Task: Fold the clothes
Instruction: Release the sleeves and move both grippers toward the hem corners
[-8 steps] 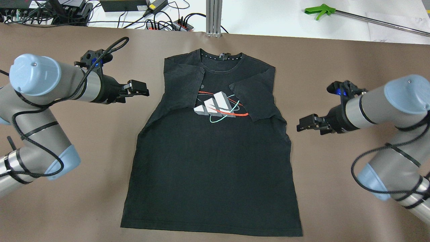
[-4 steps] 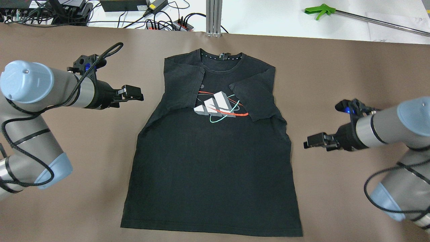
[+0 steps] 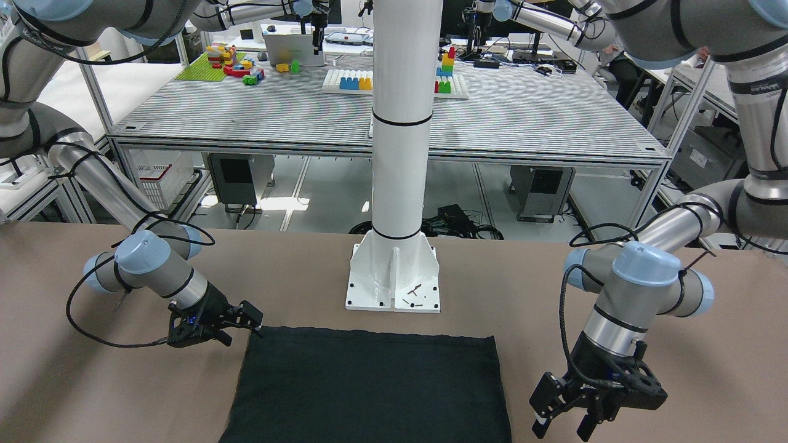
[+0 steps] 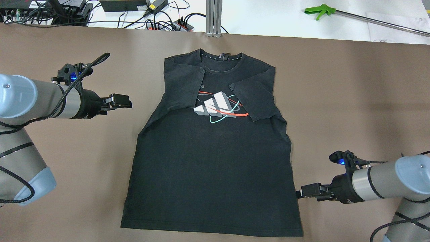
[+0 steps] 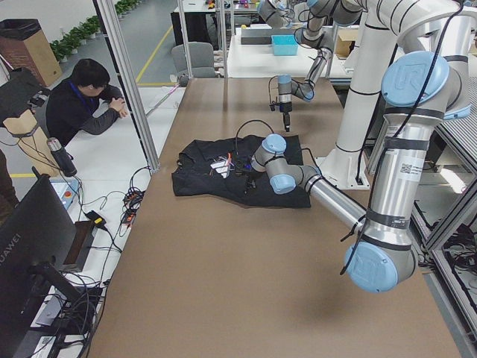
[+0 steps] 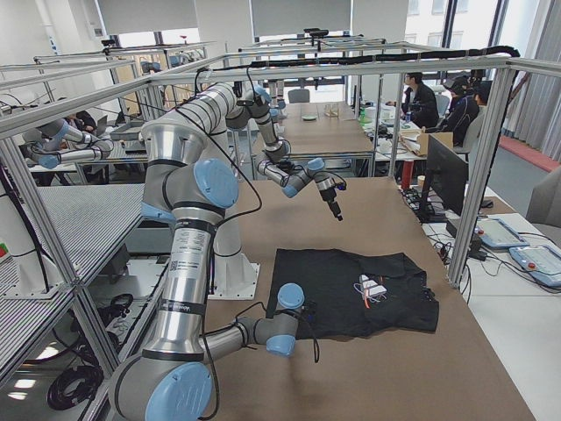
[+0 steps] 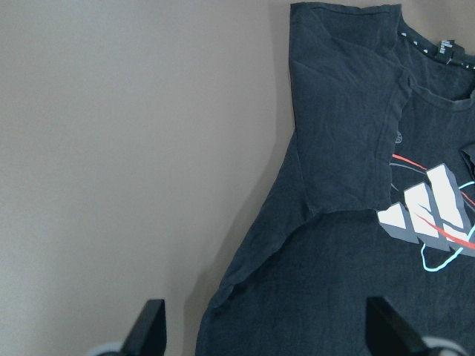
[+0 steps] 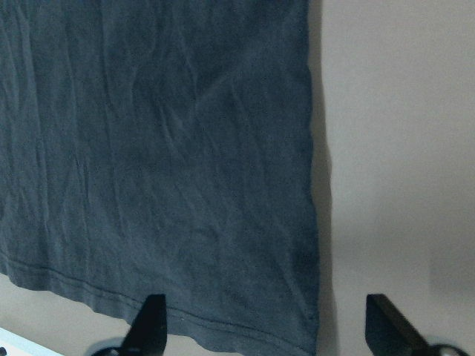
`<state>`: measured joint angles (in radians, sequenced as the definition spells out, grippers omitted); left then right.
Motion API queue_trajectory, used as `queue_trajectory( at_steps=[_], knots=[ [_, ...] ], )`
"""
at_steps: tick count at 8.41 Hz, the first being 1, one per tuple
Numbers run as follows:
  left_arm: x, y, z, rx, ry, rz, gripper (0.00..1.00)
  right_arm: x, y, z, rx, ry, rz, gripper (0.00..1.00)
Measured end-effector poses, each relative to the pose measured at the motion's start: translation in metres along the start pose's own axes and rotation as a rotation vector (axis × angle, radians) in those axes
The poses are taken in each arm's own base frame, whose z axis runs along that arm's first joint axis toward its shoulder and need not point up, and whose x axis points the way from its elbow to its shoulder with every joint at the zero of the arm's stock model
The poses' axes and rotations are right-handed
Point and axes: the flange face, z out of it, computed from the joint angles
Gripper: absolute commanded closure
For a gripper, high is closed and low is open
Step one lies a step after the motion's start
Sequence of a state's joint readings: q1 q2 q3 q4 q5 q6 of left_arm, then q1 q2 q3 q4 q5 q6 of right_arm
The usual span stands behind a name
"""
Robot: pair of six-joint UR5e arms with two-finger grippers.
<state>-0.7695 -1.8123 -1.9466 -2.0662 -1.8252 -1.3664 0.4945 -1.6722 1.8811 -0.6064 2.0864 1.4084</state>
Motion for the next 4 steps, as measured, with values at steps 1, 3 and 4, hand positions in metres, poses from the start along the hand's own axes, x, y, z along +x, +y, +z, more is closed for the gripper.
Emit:
queue_trajectory(
  at_steps=[1,3,4],
  knots=[
    [-0.001,0.005,-0.001,-0.004,0.001,0.004,0.05,-0.001,0.011,0.011,-0.007,0.010,0.015,0.06],
    [-0.005,0.008,-0.003,0.000,-0.004,0.006,0.05,-0.001,0.025,0.027,-0.018,0.024,0.022,0.06],
    [-0.006,0.008,-0.003,0.002,-0.005,0.006,0.05,0.000,0.029,0.032,-0.022,0.030,0.022,0.22]
  ],
)
